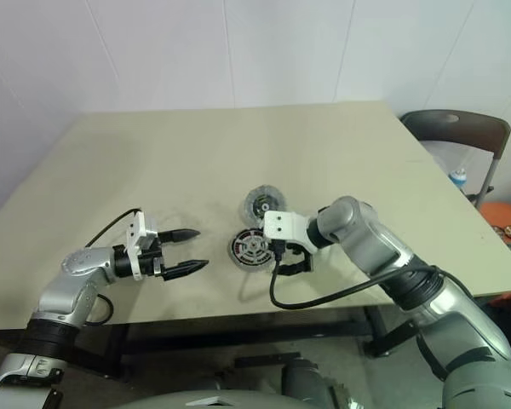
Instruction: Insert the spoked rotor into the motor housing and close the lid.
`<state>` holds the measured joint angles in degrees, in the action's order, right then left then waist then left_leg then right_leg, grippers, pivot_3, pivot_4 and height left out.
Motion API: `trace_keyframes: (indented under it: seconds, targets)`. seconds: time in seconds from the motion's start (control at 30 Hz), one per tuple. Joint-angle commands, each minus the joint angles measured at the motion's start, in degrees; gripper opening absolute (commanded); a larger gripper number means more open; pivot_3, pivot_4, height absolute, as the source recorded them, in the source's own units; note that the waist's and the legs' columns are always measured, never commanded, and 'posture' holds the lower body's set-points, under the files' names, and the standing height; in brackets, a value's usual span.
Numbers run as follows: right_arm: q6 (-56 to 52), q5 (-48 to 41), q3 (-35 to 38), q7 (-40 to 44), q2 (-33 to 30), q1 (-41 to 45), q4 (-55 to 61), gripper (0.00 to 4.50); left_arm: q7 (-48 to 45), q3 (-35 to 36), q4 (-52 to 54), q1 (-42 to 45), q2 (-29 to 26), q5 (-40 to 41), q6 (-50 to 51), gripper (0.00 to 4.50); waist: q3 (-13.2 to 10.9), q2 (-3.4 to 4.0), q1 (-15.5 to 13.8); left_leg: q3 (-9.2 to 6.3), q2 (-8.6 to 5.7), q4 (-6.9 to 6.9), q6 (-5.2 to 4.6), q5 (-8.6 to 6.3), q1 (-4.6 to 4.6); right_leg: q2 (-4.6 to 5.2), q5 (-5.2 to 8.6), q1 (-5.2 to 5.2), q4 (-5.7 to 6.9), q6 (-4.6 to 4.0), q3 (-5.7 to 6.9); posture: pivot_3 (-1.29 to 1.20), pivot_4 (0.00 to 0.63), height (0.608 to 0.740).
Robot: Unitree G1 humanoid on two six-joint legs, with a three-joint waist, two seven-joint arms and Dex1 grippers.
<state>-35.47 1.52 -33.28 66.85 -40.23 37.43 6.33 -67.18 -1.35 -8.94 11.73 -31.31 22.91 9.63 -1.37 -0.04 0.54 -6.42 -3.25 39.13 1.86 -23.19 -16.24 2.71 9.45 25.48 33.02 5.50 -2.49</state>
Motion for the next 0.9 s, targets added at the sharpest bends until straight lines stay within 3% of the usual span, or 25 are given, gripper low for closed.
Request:
trace_keyframes:
  seconds: [0.03, 0.33, 0.63, 0.8, 0.9]
  targets:
    - [0.64, 0.63, 0.66, -0.55, 1.16, 0.06, 1.35, 4.05, 0.44, 0.11, 1.55, 1.69, -0.09, -0.33, -0.24, 4.50, 0.00, 0.00, 0.01, 0.00, 0.00, 0.00, 0.00, 0.00, 0.00, 0.00, 0.00, 0.00, 0.00, 0.00, 0.00, 0.00, 0.000, 0.740]
    - [-2.28, 0.95, 1.18, -3.15, 3.57, -2.12, 2.60, 1.17, 2.56, 0.15, 4.40, 3.24, 0.00, 0.18, 2.48, 4.50, 0.02, -0.03, 0.08, -0.02, 0.00, 0.00, 0.01, 0.01, 0.01, 0.00, 0.00, 0.00, 0.02, 0.00, 0.00, 0.00, 0.000, 0.740]
    - [-2.87, 0.68, 2.05, -3.44, 3.64, -1.27, 2.11, 1.17, 2.54, 0.61, 3.52, 3.62, -0.26, -0.33, 1.83, 4.50, 0.02, -0.03, 0.05, 0.00, 0.00, 0.01, 0.01, 0.01, 0.04, 0.00, 0.00, -0.03, 0.04, 0.00, -0.01, 0.00, 0.000, 0.740]
    - [-3.09, 0.17, 1.44, -3.08, 3.81, -1.84, 3.17, 0.09, 2.92, 0.43, 3.13, 3.15, 0.16, -0.74, 1.03, 4.50, 0.02, -0.02, 0.01, 0.00, 0.00, 0.01, 0.01, 0.01, 0.05, 0.00, 0.00, -0.03, 0.05, 0.00, -0.01, 0.00, 0.000, 0.740]
    - [-3.13, 0.69, 1.30, -3.90, 4.15, -1.66, 2.69, 0.01, 3.11, 0.34, 2.75, 3.20, 0.32, -1.04, 0.76, 4.50, 0.01, -0.05, -0.08, -0.01, -0.02, 0.01, 0.02, 0.01, 0.05, 0.02, 0.00, -0.04, 0.04, 0.00, 0.00, 0.00, 0.000, 0.740]
